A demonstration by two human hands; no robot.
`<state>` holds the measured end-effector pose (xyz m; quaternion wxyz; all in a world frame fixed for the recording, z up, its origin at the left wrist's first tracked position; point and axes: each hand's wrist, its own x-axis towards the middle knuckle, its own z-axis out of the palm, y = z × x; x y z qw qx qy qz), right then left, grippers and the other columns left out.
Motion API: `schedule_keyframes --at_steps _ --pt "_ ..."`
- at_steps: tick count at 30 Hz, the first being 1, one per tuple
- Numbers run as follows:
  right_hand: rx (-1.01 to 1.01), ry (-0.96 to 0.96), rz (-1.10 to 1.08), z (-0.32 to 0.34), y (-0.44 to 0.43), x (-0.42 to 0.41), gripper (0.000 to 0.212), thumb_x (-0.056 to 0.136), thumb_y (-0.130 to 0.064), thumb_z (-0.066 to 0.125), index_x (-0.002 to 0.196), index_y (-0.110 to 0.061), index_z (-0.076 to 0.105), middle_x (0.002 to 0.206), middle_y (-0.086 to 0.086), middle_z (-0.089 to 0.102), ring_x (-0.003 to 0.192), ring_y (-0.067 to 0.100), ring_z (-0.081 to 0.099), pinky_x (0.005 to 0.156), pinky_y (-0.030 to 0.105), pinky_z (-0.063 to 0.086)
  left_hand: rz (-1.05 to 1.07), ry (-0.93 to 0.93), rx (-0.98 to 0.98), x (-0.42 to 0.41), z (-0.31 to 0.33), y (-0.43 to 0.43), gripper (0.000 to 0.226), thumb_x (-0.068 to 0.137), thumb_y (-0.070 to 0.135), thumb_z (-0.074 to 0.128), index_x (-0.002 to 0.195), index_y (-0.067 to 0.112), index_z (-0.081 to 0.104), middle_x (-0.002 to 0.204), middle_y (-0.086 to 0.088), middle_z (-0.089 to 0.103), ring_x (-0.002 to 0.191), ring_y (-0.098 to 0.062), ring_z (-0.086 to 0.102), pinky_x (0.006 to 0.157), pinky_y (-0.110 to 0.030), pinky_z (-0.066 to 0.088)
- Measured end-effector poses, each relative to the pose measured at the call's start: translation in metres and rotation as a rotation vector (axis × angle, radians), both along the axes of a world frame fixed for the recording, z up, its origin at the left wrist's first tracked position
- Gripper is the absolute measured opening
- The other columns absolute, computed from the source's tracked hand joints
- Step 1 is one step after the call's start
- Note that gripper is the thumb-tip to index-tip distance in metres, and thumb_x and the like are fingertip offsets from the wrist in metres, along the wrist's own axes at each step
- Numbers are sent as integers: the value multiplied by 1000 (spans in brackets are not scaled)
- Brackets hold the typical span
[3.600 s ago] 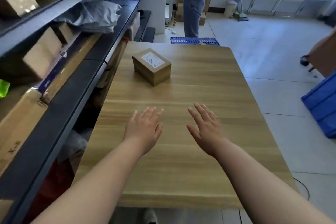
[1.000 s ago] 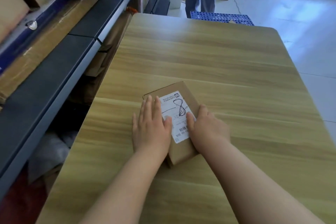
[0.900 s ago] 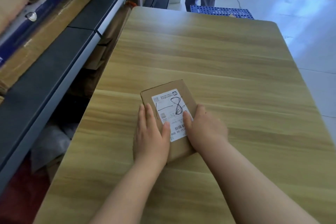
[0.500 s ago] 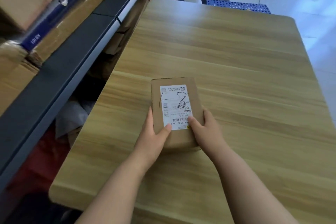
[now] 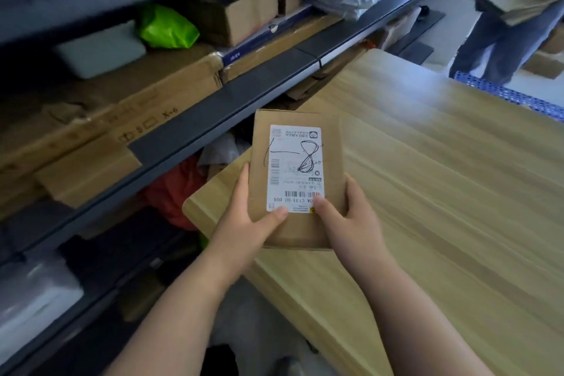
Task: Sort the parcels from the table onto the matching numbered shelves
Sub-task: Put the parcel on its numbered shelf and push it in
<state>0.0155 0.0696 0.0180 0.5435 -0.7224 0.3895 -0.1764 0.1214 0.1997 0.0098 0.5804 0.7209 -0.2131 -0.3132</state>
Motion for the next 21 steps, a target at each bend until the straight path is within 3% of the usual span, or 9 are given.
schedule_keyframes --at_steps 5,7,10,12,15,19,21 --pt "-35 -22 256 35 74 25 47 90 -26 60 135 -29 47 111 -19 63 91 -11 57 66 1 40 237 -44 -12 -6 36 94 88 83 31 73 148 50 15 135 28 49 124 5 46 110 -36 37" --pt "-43 -15 352 46 110 39 53 91 -28 59 140 -29 42 117 -16 61 95 -3 57 67 3 39 314 -62 1 -7 47 137 86 86 30 71 147 51 15 132 30 50 123 5 47 109 -36 38" --pt "-59 8 506 61 173 60 57 91 -32 58 144 -30 36 118 -14 57 98 4 54 72 11 40 437 -94 45 -10 59 209 90 78 46 71 146 53 13 136 30 48 126 3 46 110 -38 38" --pt "-66 5 617 68 223 73 51 92 -31 57 140 -32 38 114 -13 58 87 1 52 63 5 36 523 -120 104 -15 66 263 95 67 61 67 145 56 11 140 27 45 129 -1 44 109 -40 38" --pt "-62 6 782 75 309 86 53 93 -30 56 142 -30 36 112 -13 58 87 2 53 60 3 36 659 -171 194 -29 74 350 98 62 69 60 145 56 8 141 24 46 128 -4 46 108 -40 40" --pt "-53 -22 1019 78 424 89 54 93 -30 57 142 -30 35 100 -26 56 85 -6 54 58 5 41 844 -240 262 -56 84 464 84 79 46 68 145 50 16 132 27 51 122 1 49 105 -39 42" --pt "-60 -46 1138 81 479 87 52 93 -31 57 140 -32 36 97 -29 54 86 -6 54 62 7 41 955 -271 277 -75 91 514 74 85 31 68 136 59 23 125 33 54 117 6 51 103 -37 43"
